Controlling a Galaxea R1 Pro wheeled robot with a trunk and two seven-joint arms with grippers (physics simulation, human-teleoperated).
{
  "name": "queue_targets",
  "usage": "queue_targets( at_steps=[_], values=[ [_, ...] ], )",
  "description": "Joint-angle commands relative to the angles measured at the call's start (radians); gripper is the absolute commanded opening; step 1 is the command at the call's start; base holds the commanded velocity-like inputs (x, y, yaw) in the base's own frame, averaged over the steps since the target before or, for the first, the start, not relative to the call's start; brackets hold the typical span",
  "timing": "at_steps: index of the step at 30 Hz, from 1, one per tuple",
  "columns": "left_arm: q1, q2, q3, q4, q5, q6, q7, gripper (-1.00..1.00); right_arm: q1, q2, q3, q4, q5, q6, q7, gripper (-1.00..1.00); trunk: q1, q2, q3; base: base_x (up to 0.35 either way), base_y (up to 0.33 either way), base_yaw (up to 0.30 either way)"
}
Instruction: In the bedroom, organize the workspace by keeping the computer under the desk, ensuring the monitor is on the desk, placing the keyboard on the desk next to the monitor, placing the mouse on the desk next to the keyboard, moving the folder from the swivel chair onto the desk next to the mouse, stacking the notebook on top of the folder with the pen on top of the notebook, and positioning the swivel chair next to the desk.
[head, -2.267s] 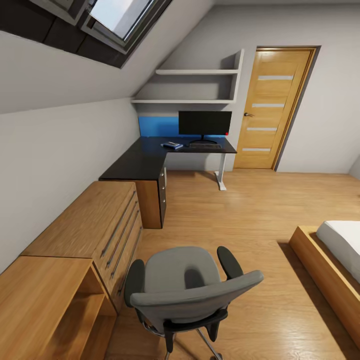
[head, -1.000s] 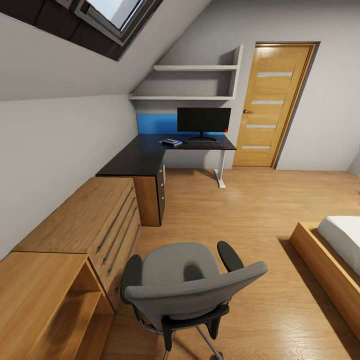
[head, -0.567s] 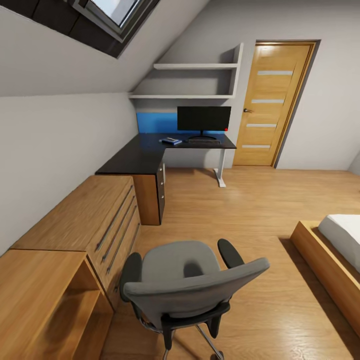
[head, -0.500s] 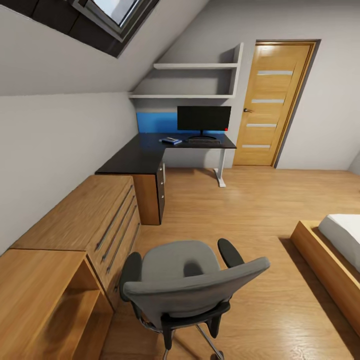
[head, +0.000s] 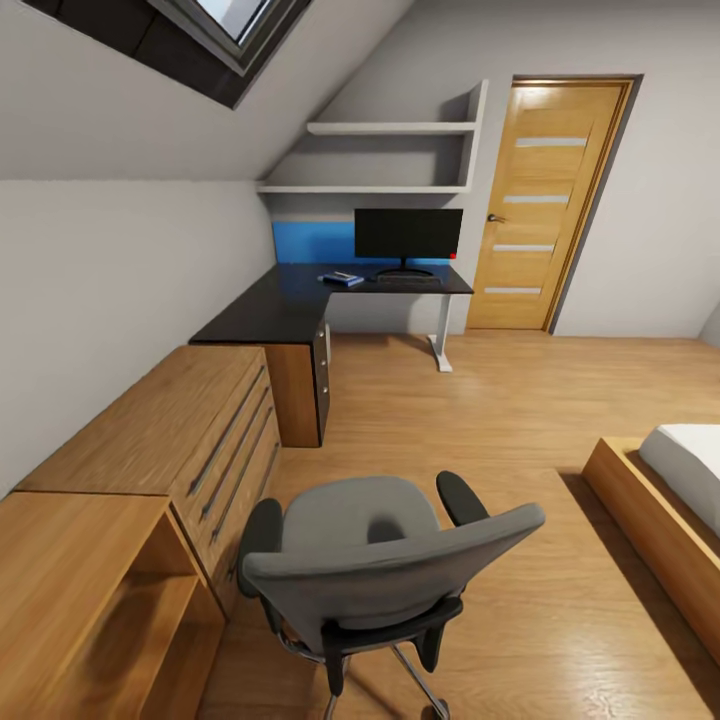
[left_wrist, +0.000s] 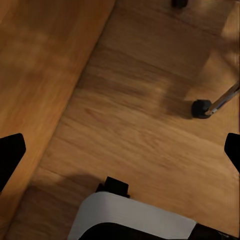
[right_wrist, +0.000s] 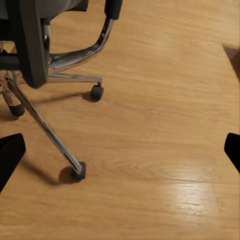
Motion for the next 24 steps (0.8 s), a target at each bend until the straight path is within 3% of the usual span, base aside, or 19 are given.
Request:
queue_targets(
  at_steps=[1,6,12,22,24],
  values=[
    [0.000,-0.005,0.008,-0.017,-0.008,0.001,-0.006,1.00,-0.003,-0.001,0.008,-0.006,-0.007,-0.001,-0.005,1.00,0.004,-0.008,-0.004,0.000,0.000,0.000],
    [-0.009,-0.019,-0.004,-0.101,-0.011,0.011,-0.003,1.00,-0.029,-0.002,0.008,-0.021,-0.008,0.001,-0.006,1.00,0.023,-0.043,-0.020,0.000,0.000,0.000],
    [-0.046,-0.023,-0.032,-0.140,-0.011,0.041,0.000,1.00,-0.081,-0.006,0.008,-0.020,-0.010,0.019,-0.006,1.00,0.046,-0.085,-0.038,0.000,0.000,0.000],
    [-0.118,-0.021,-0.046,-0.147,-0.013,0.261,0.000,1.00,-0.137,-0.049,0.006,-0.019,-0.021,0.133,0.021,1.00,0.084,-0.155,-0.070,0.000,0.000,0.000],
    [-0.127,-0.020,-0.048,-0.120,-0.014,0.300,-0.001,1.00,-0.141,-0.056,0.005,-0.015,-0.061,0.150,0.051,1.00,0.092,-0.169,-0.076,0.000,0.000,0.000]
  ],
)
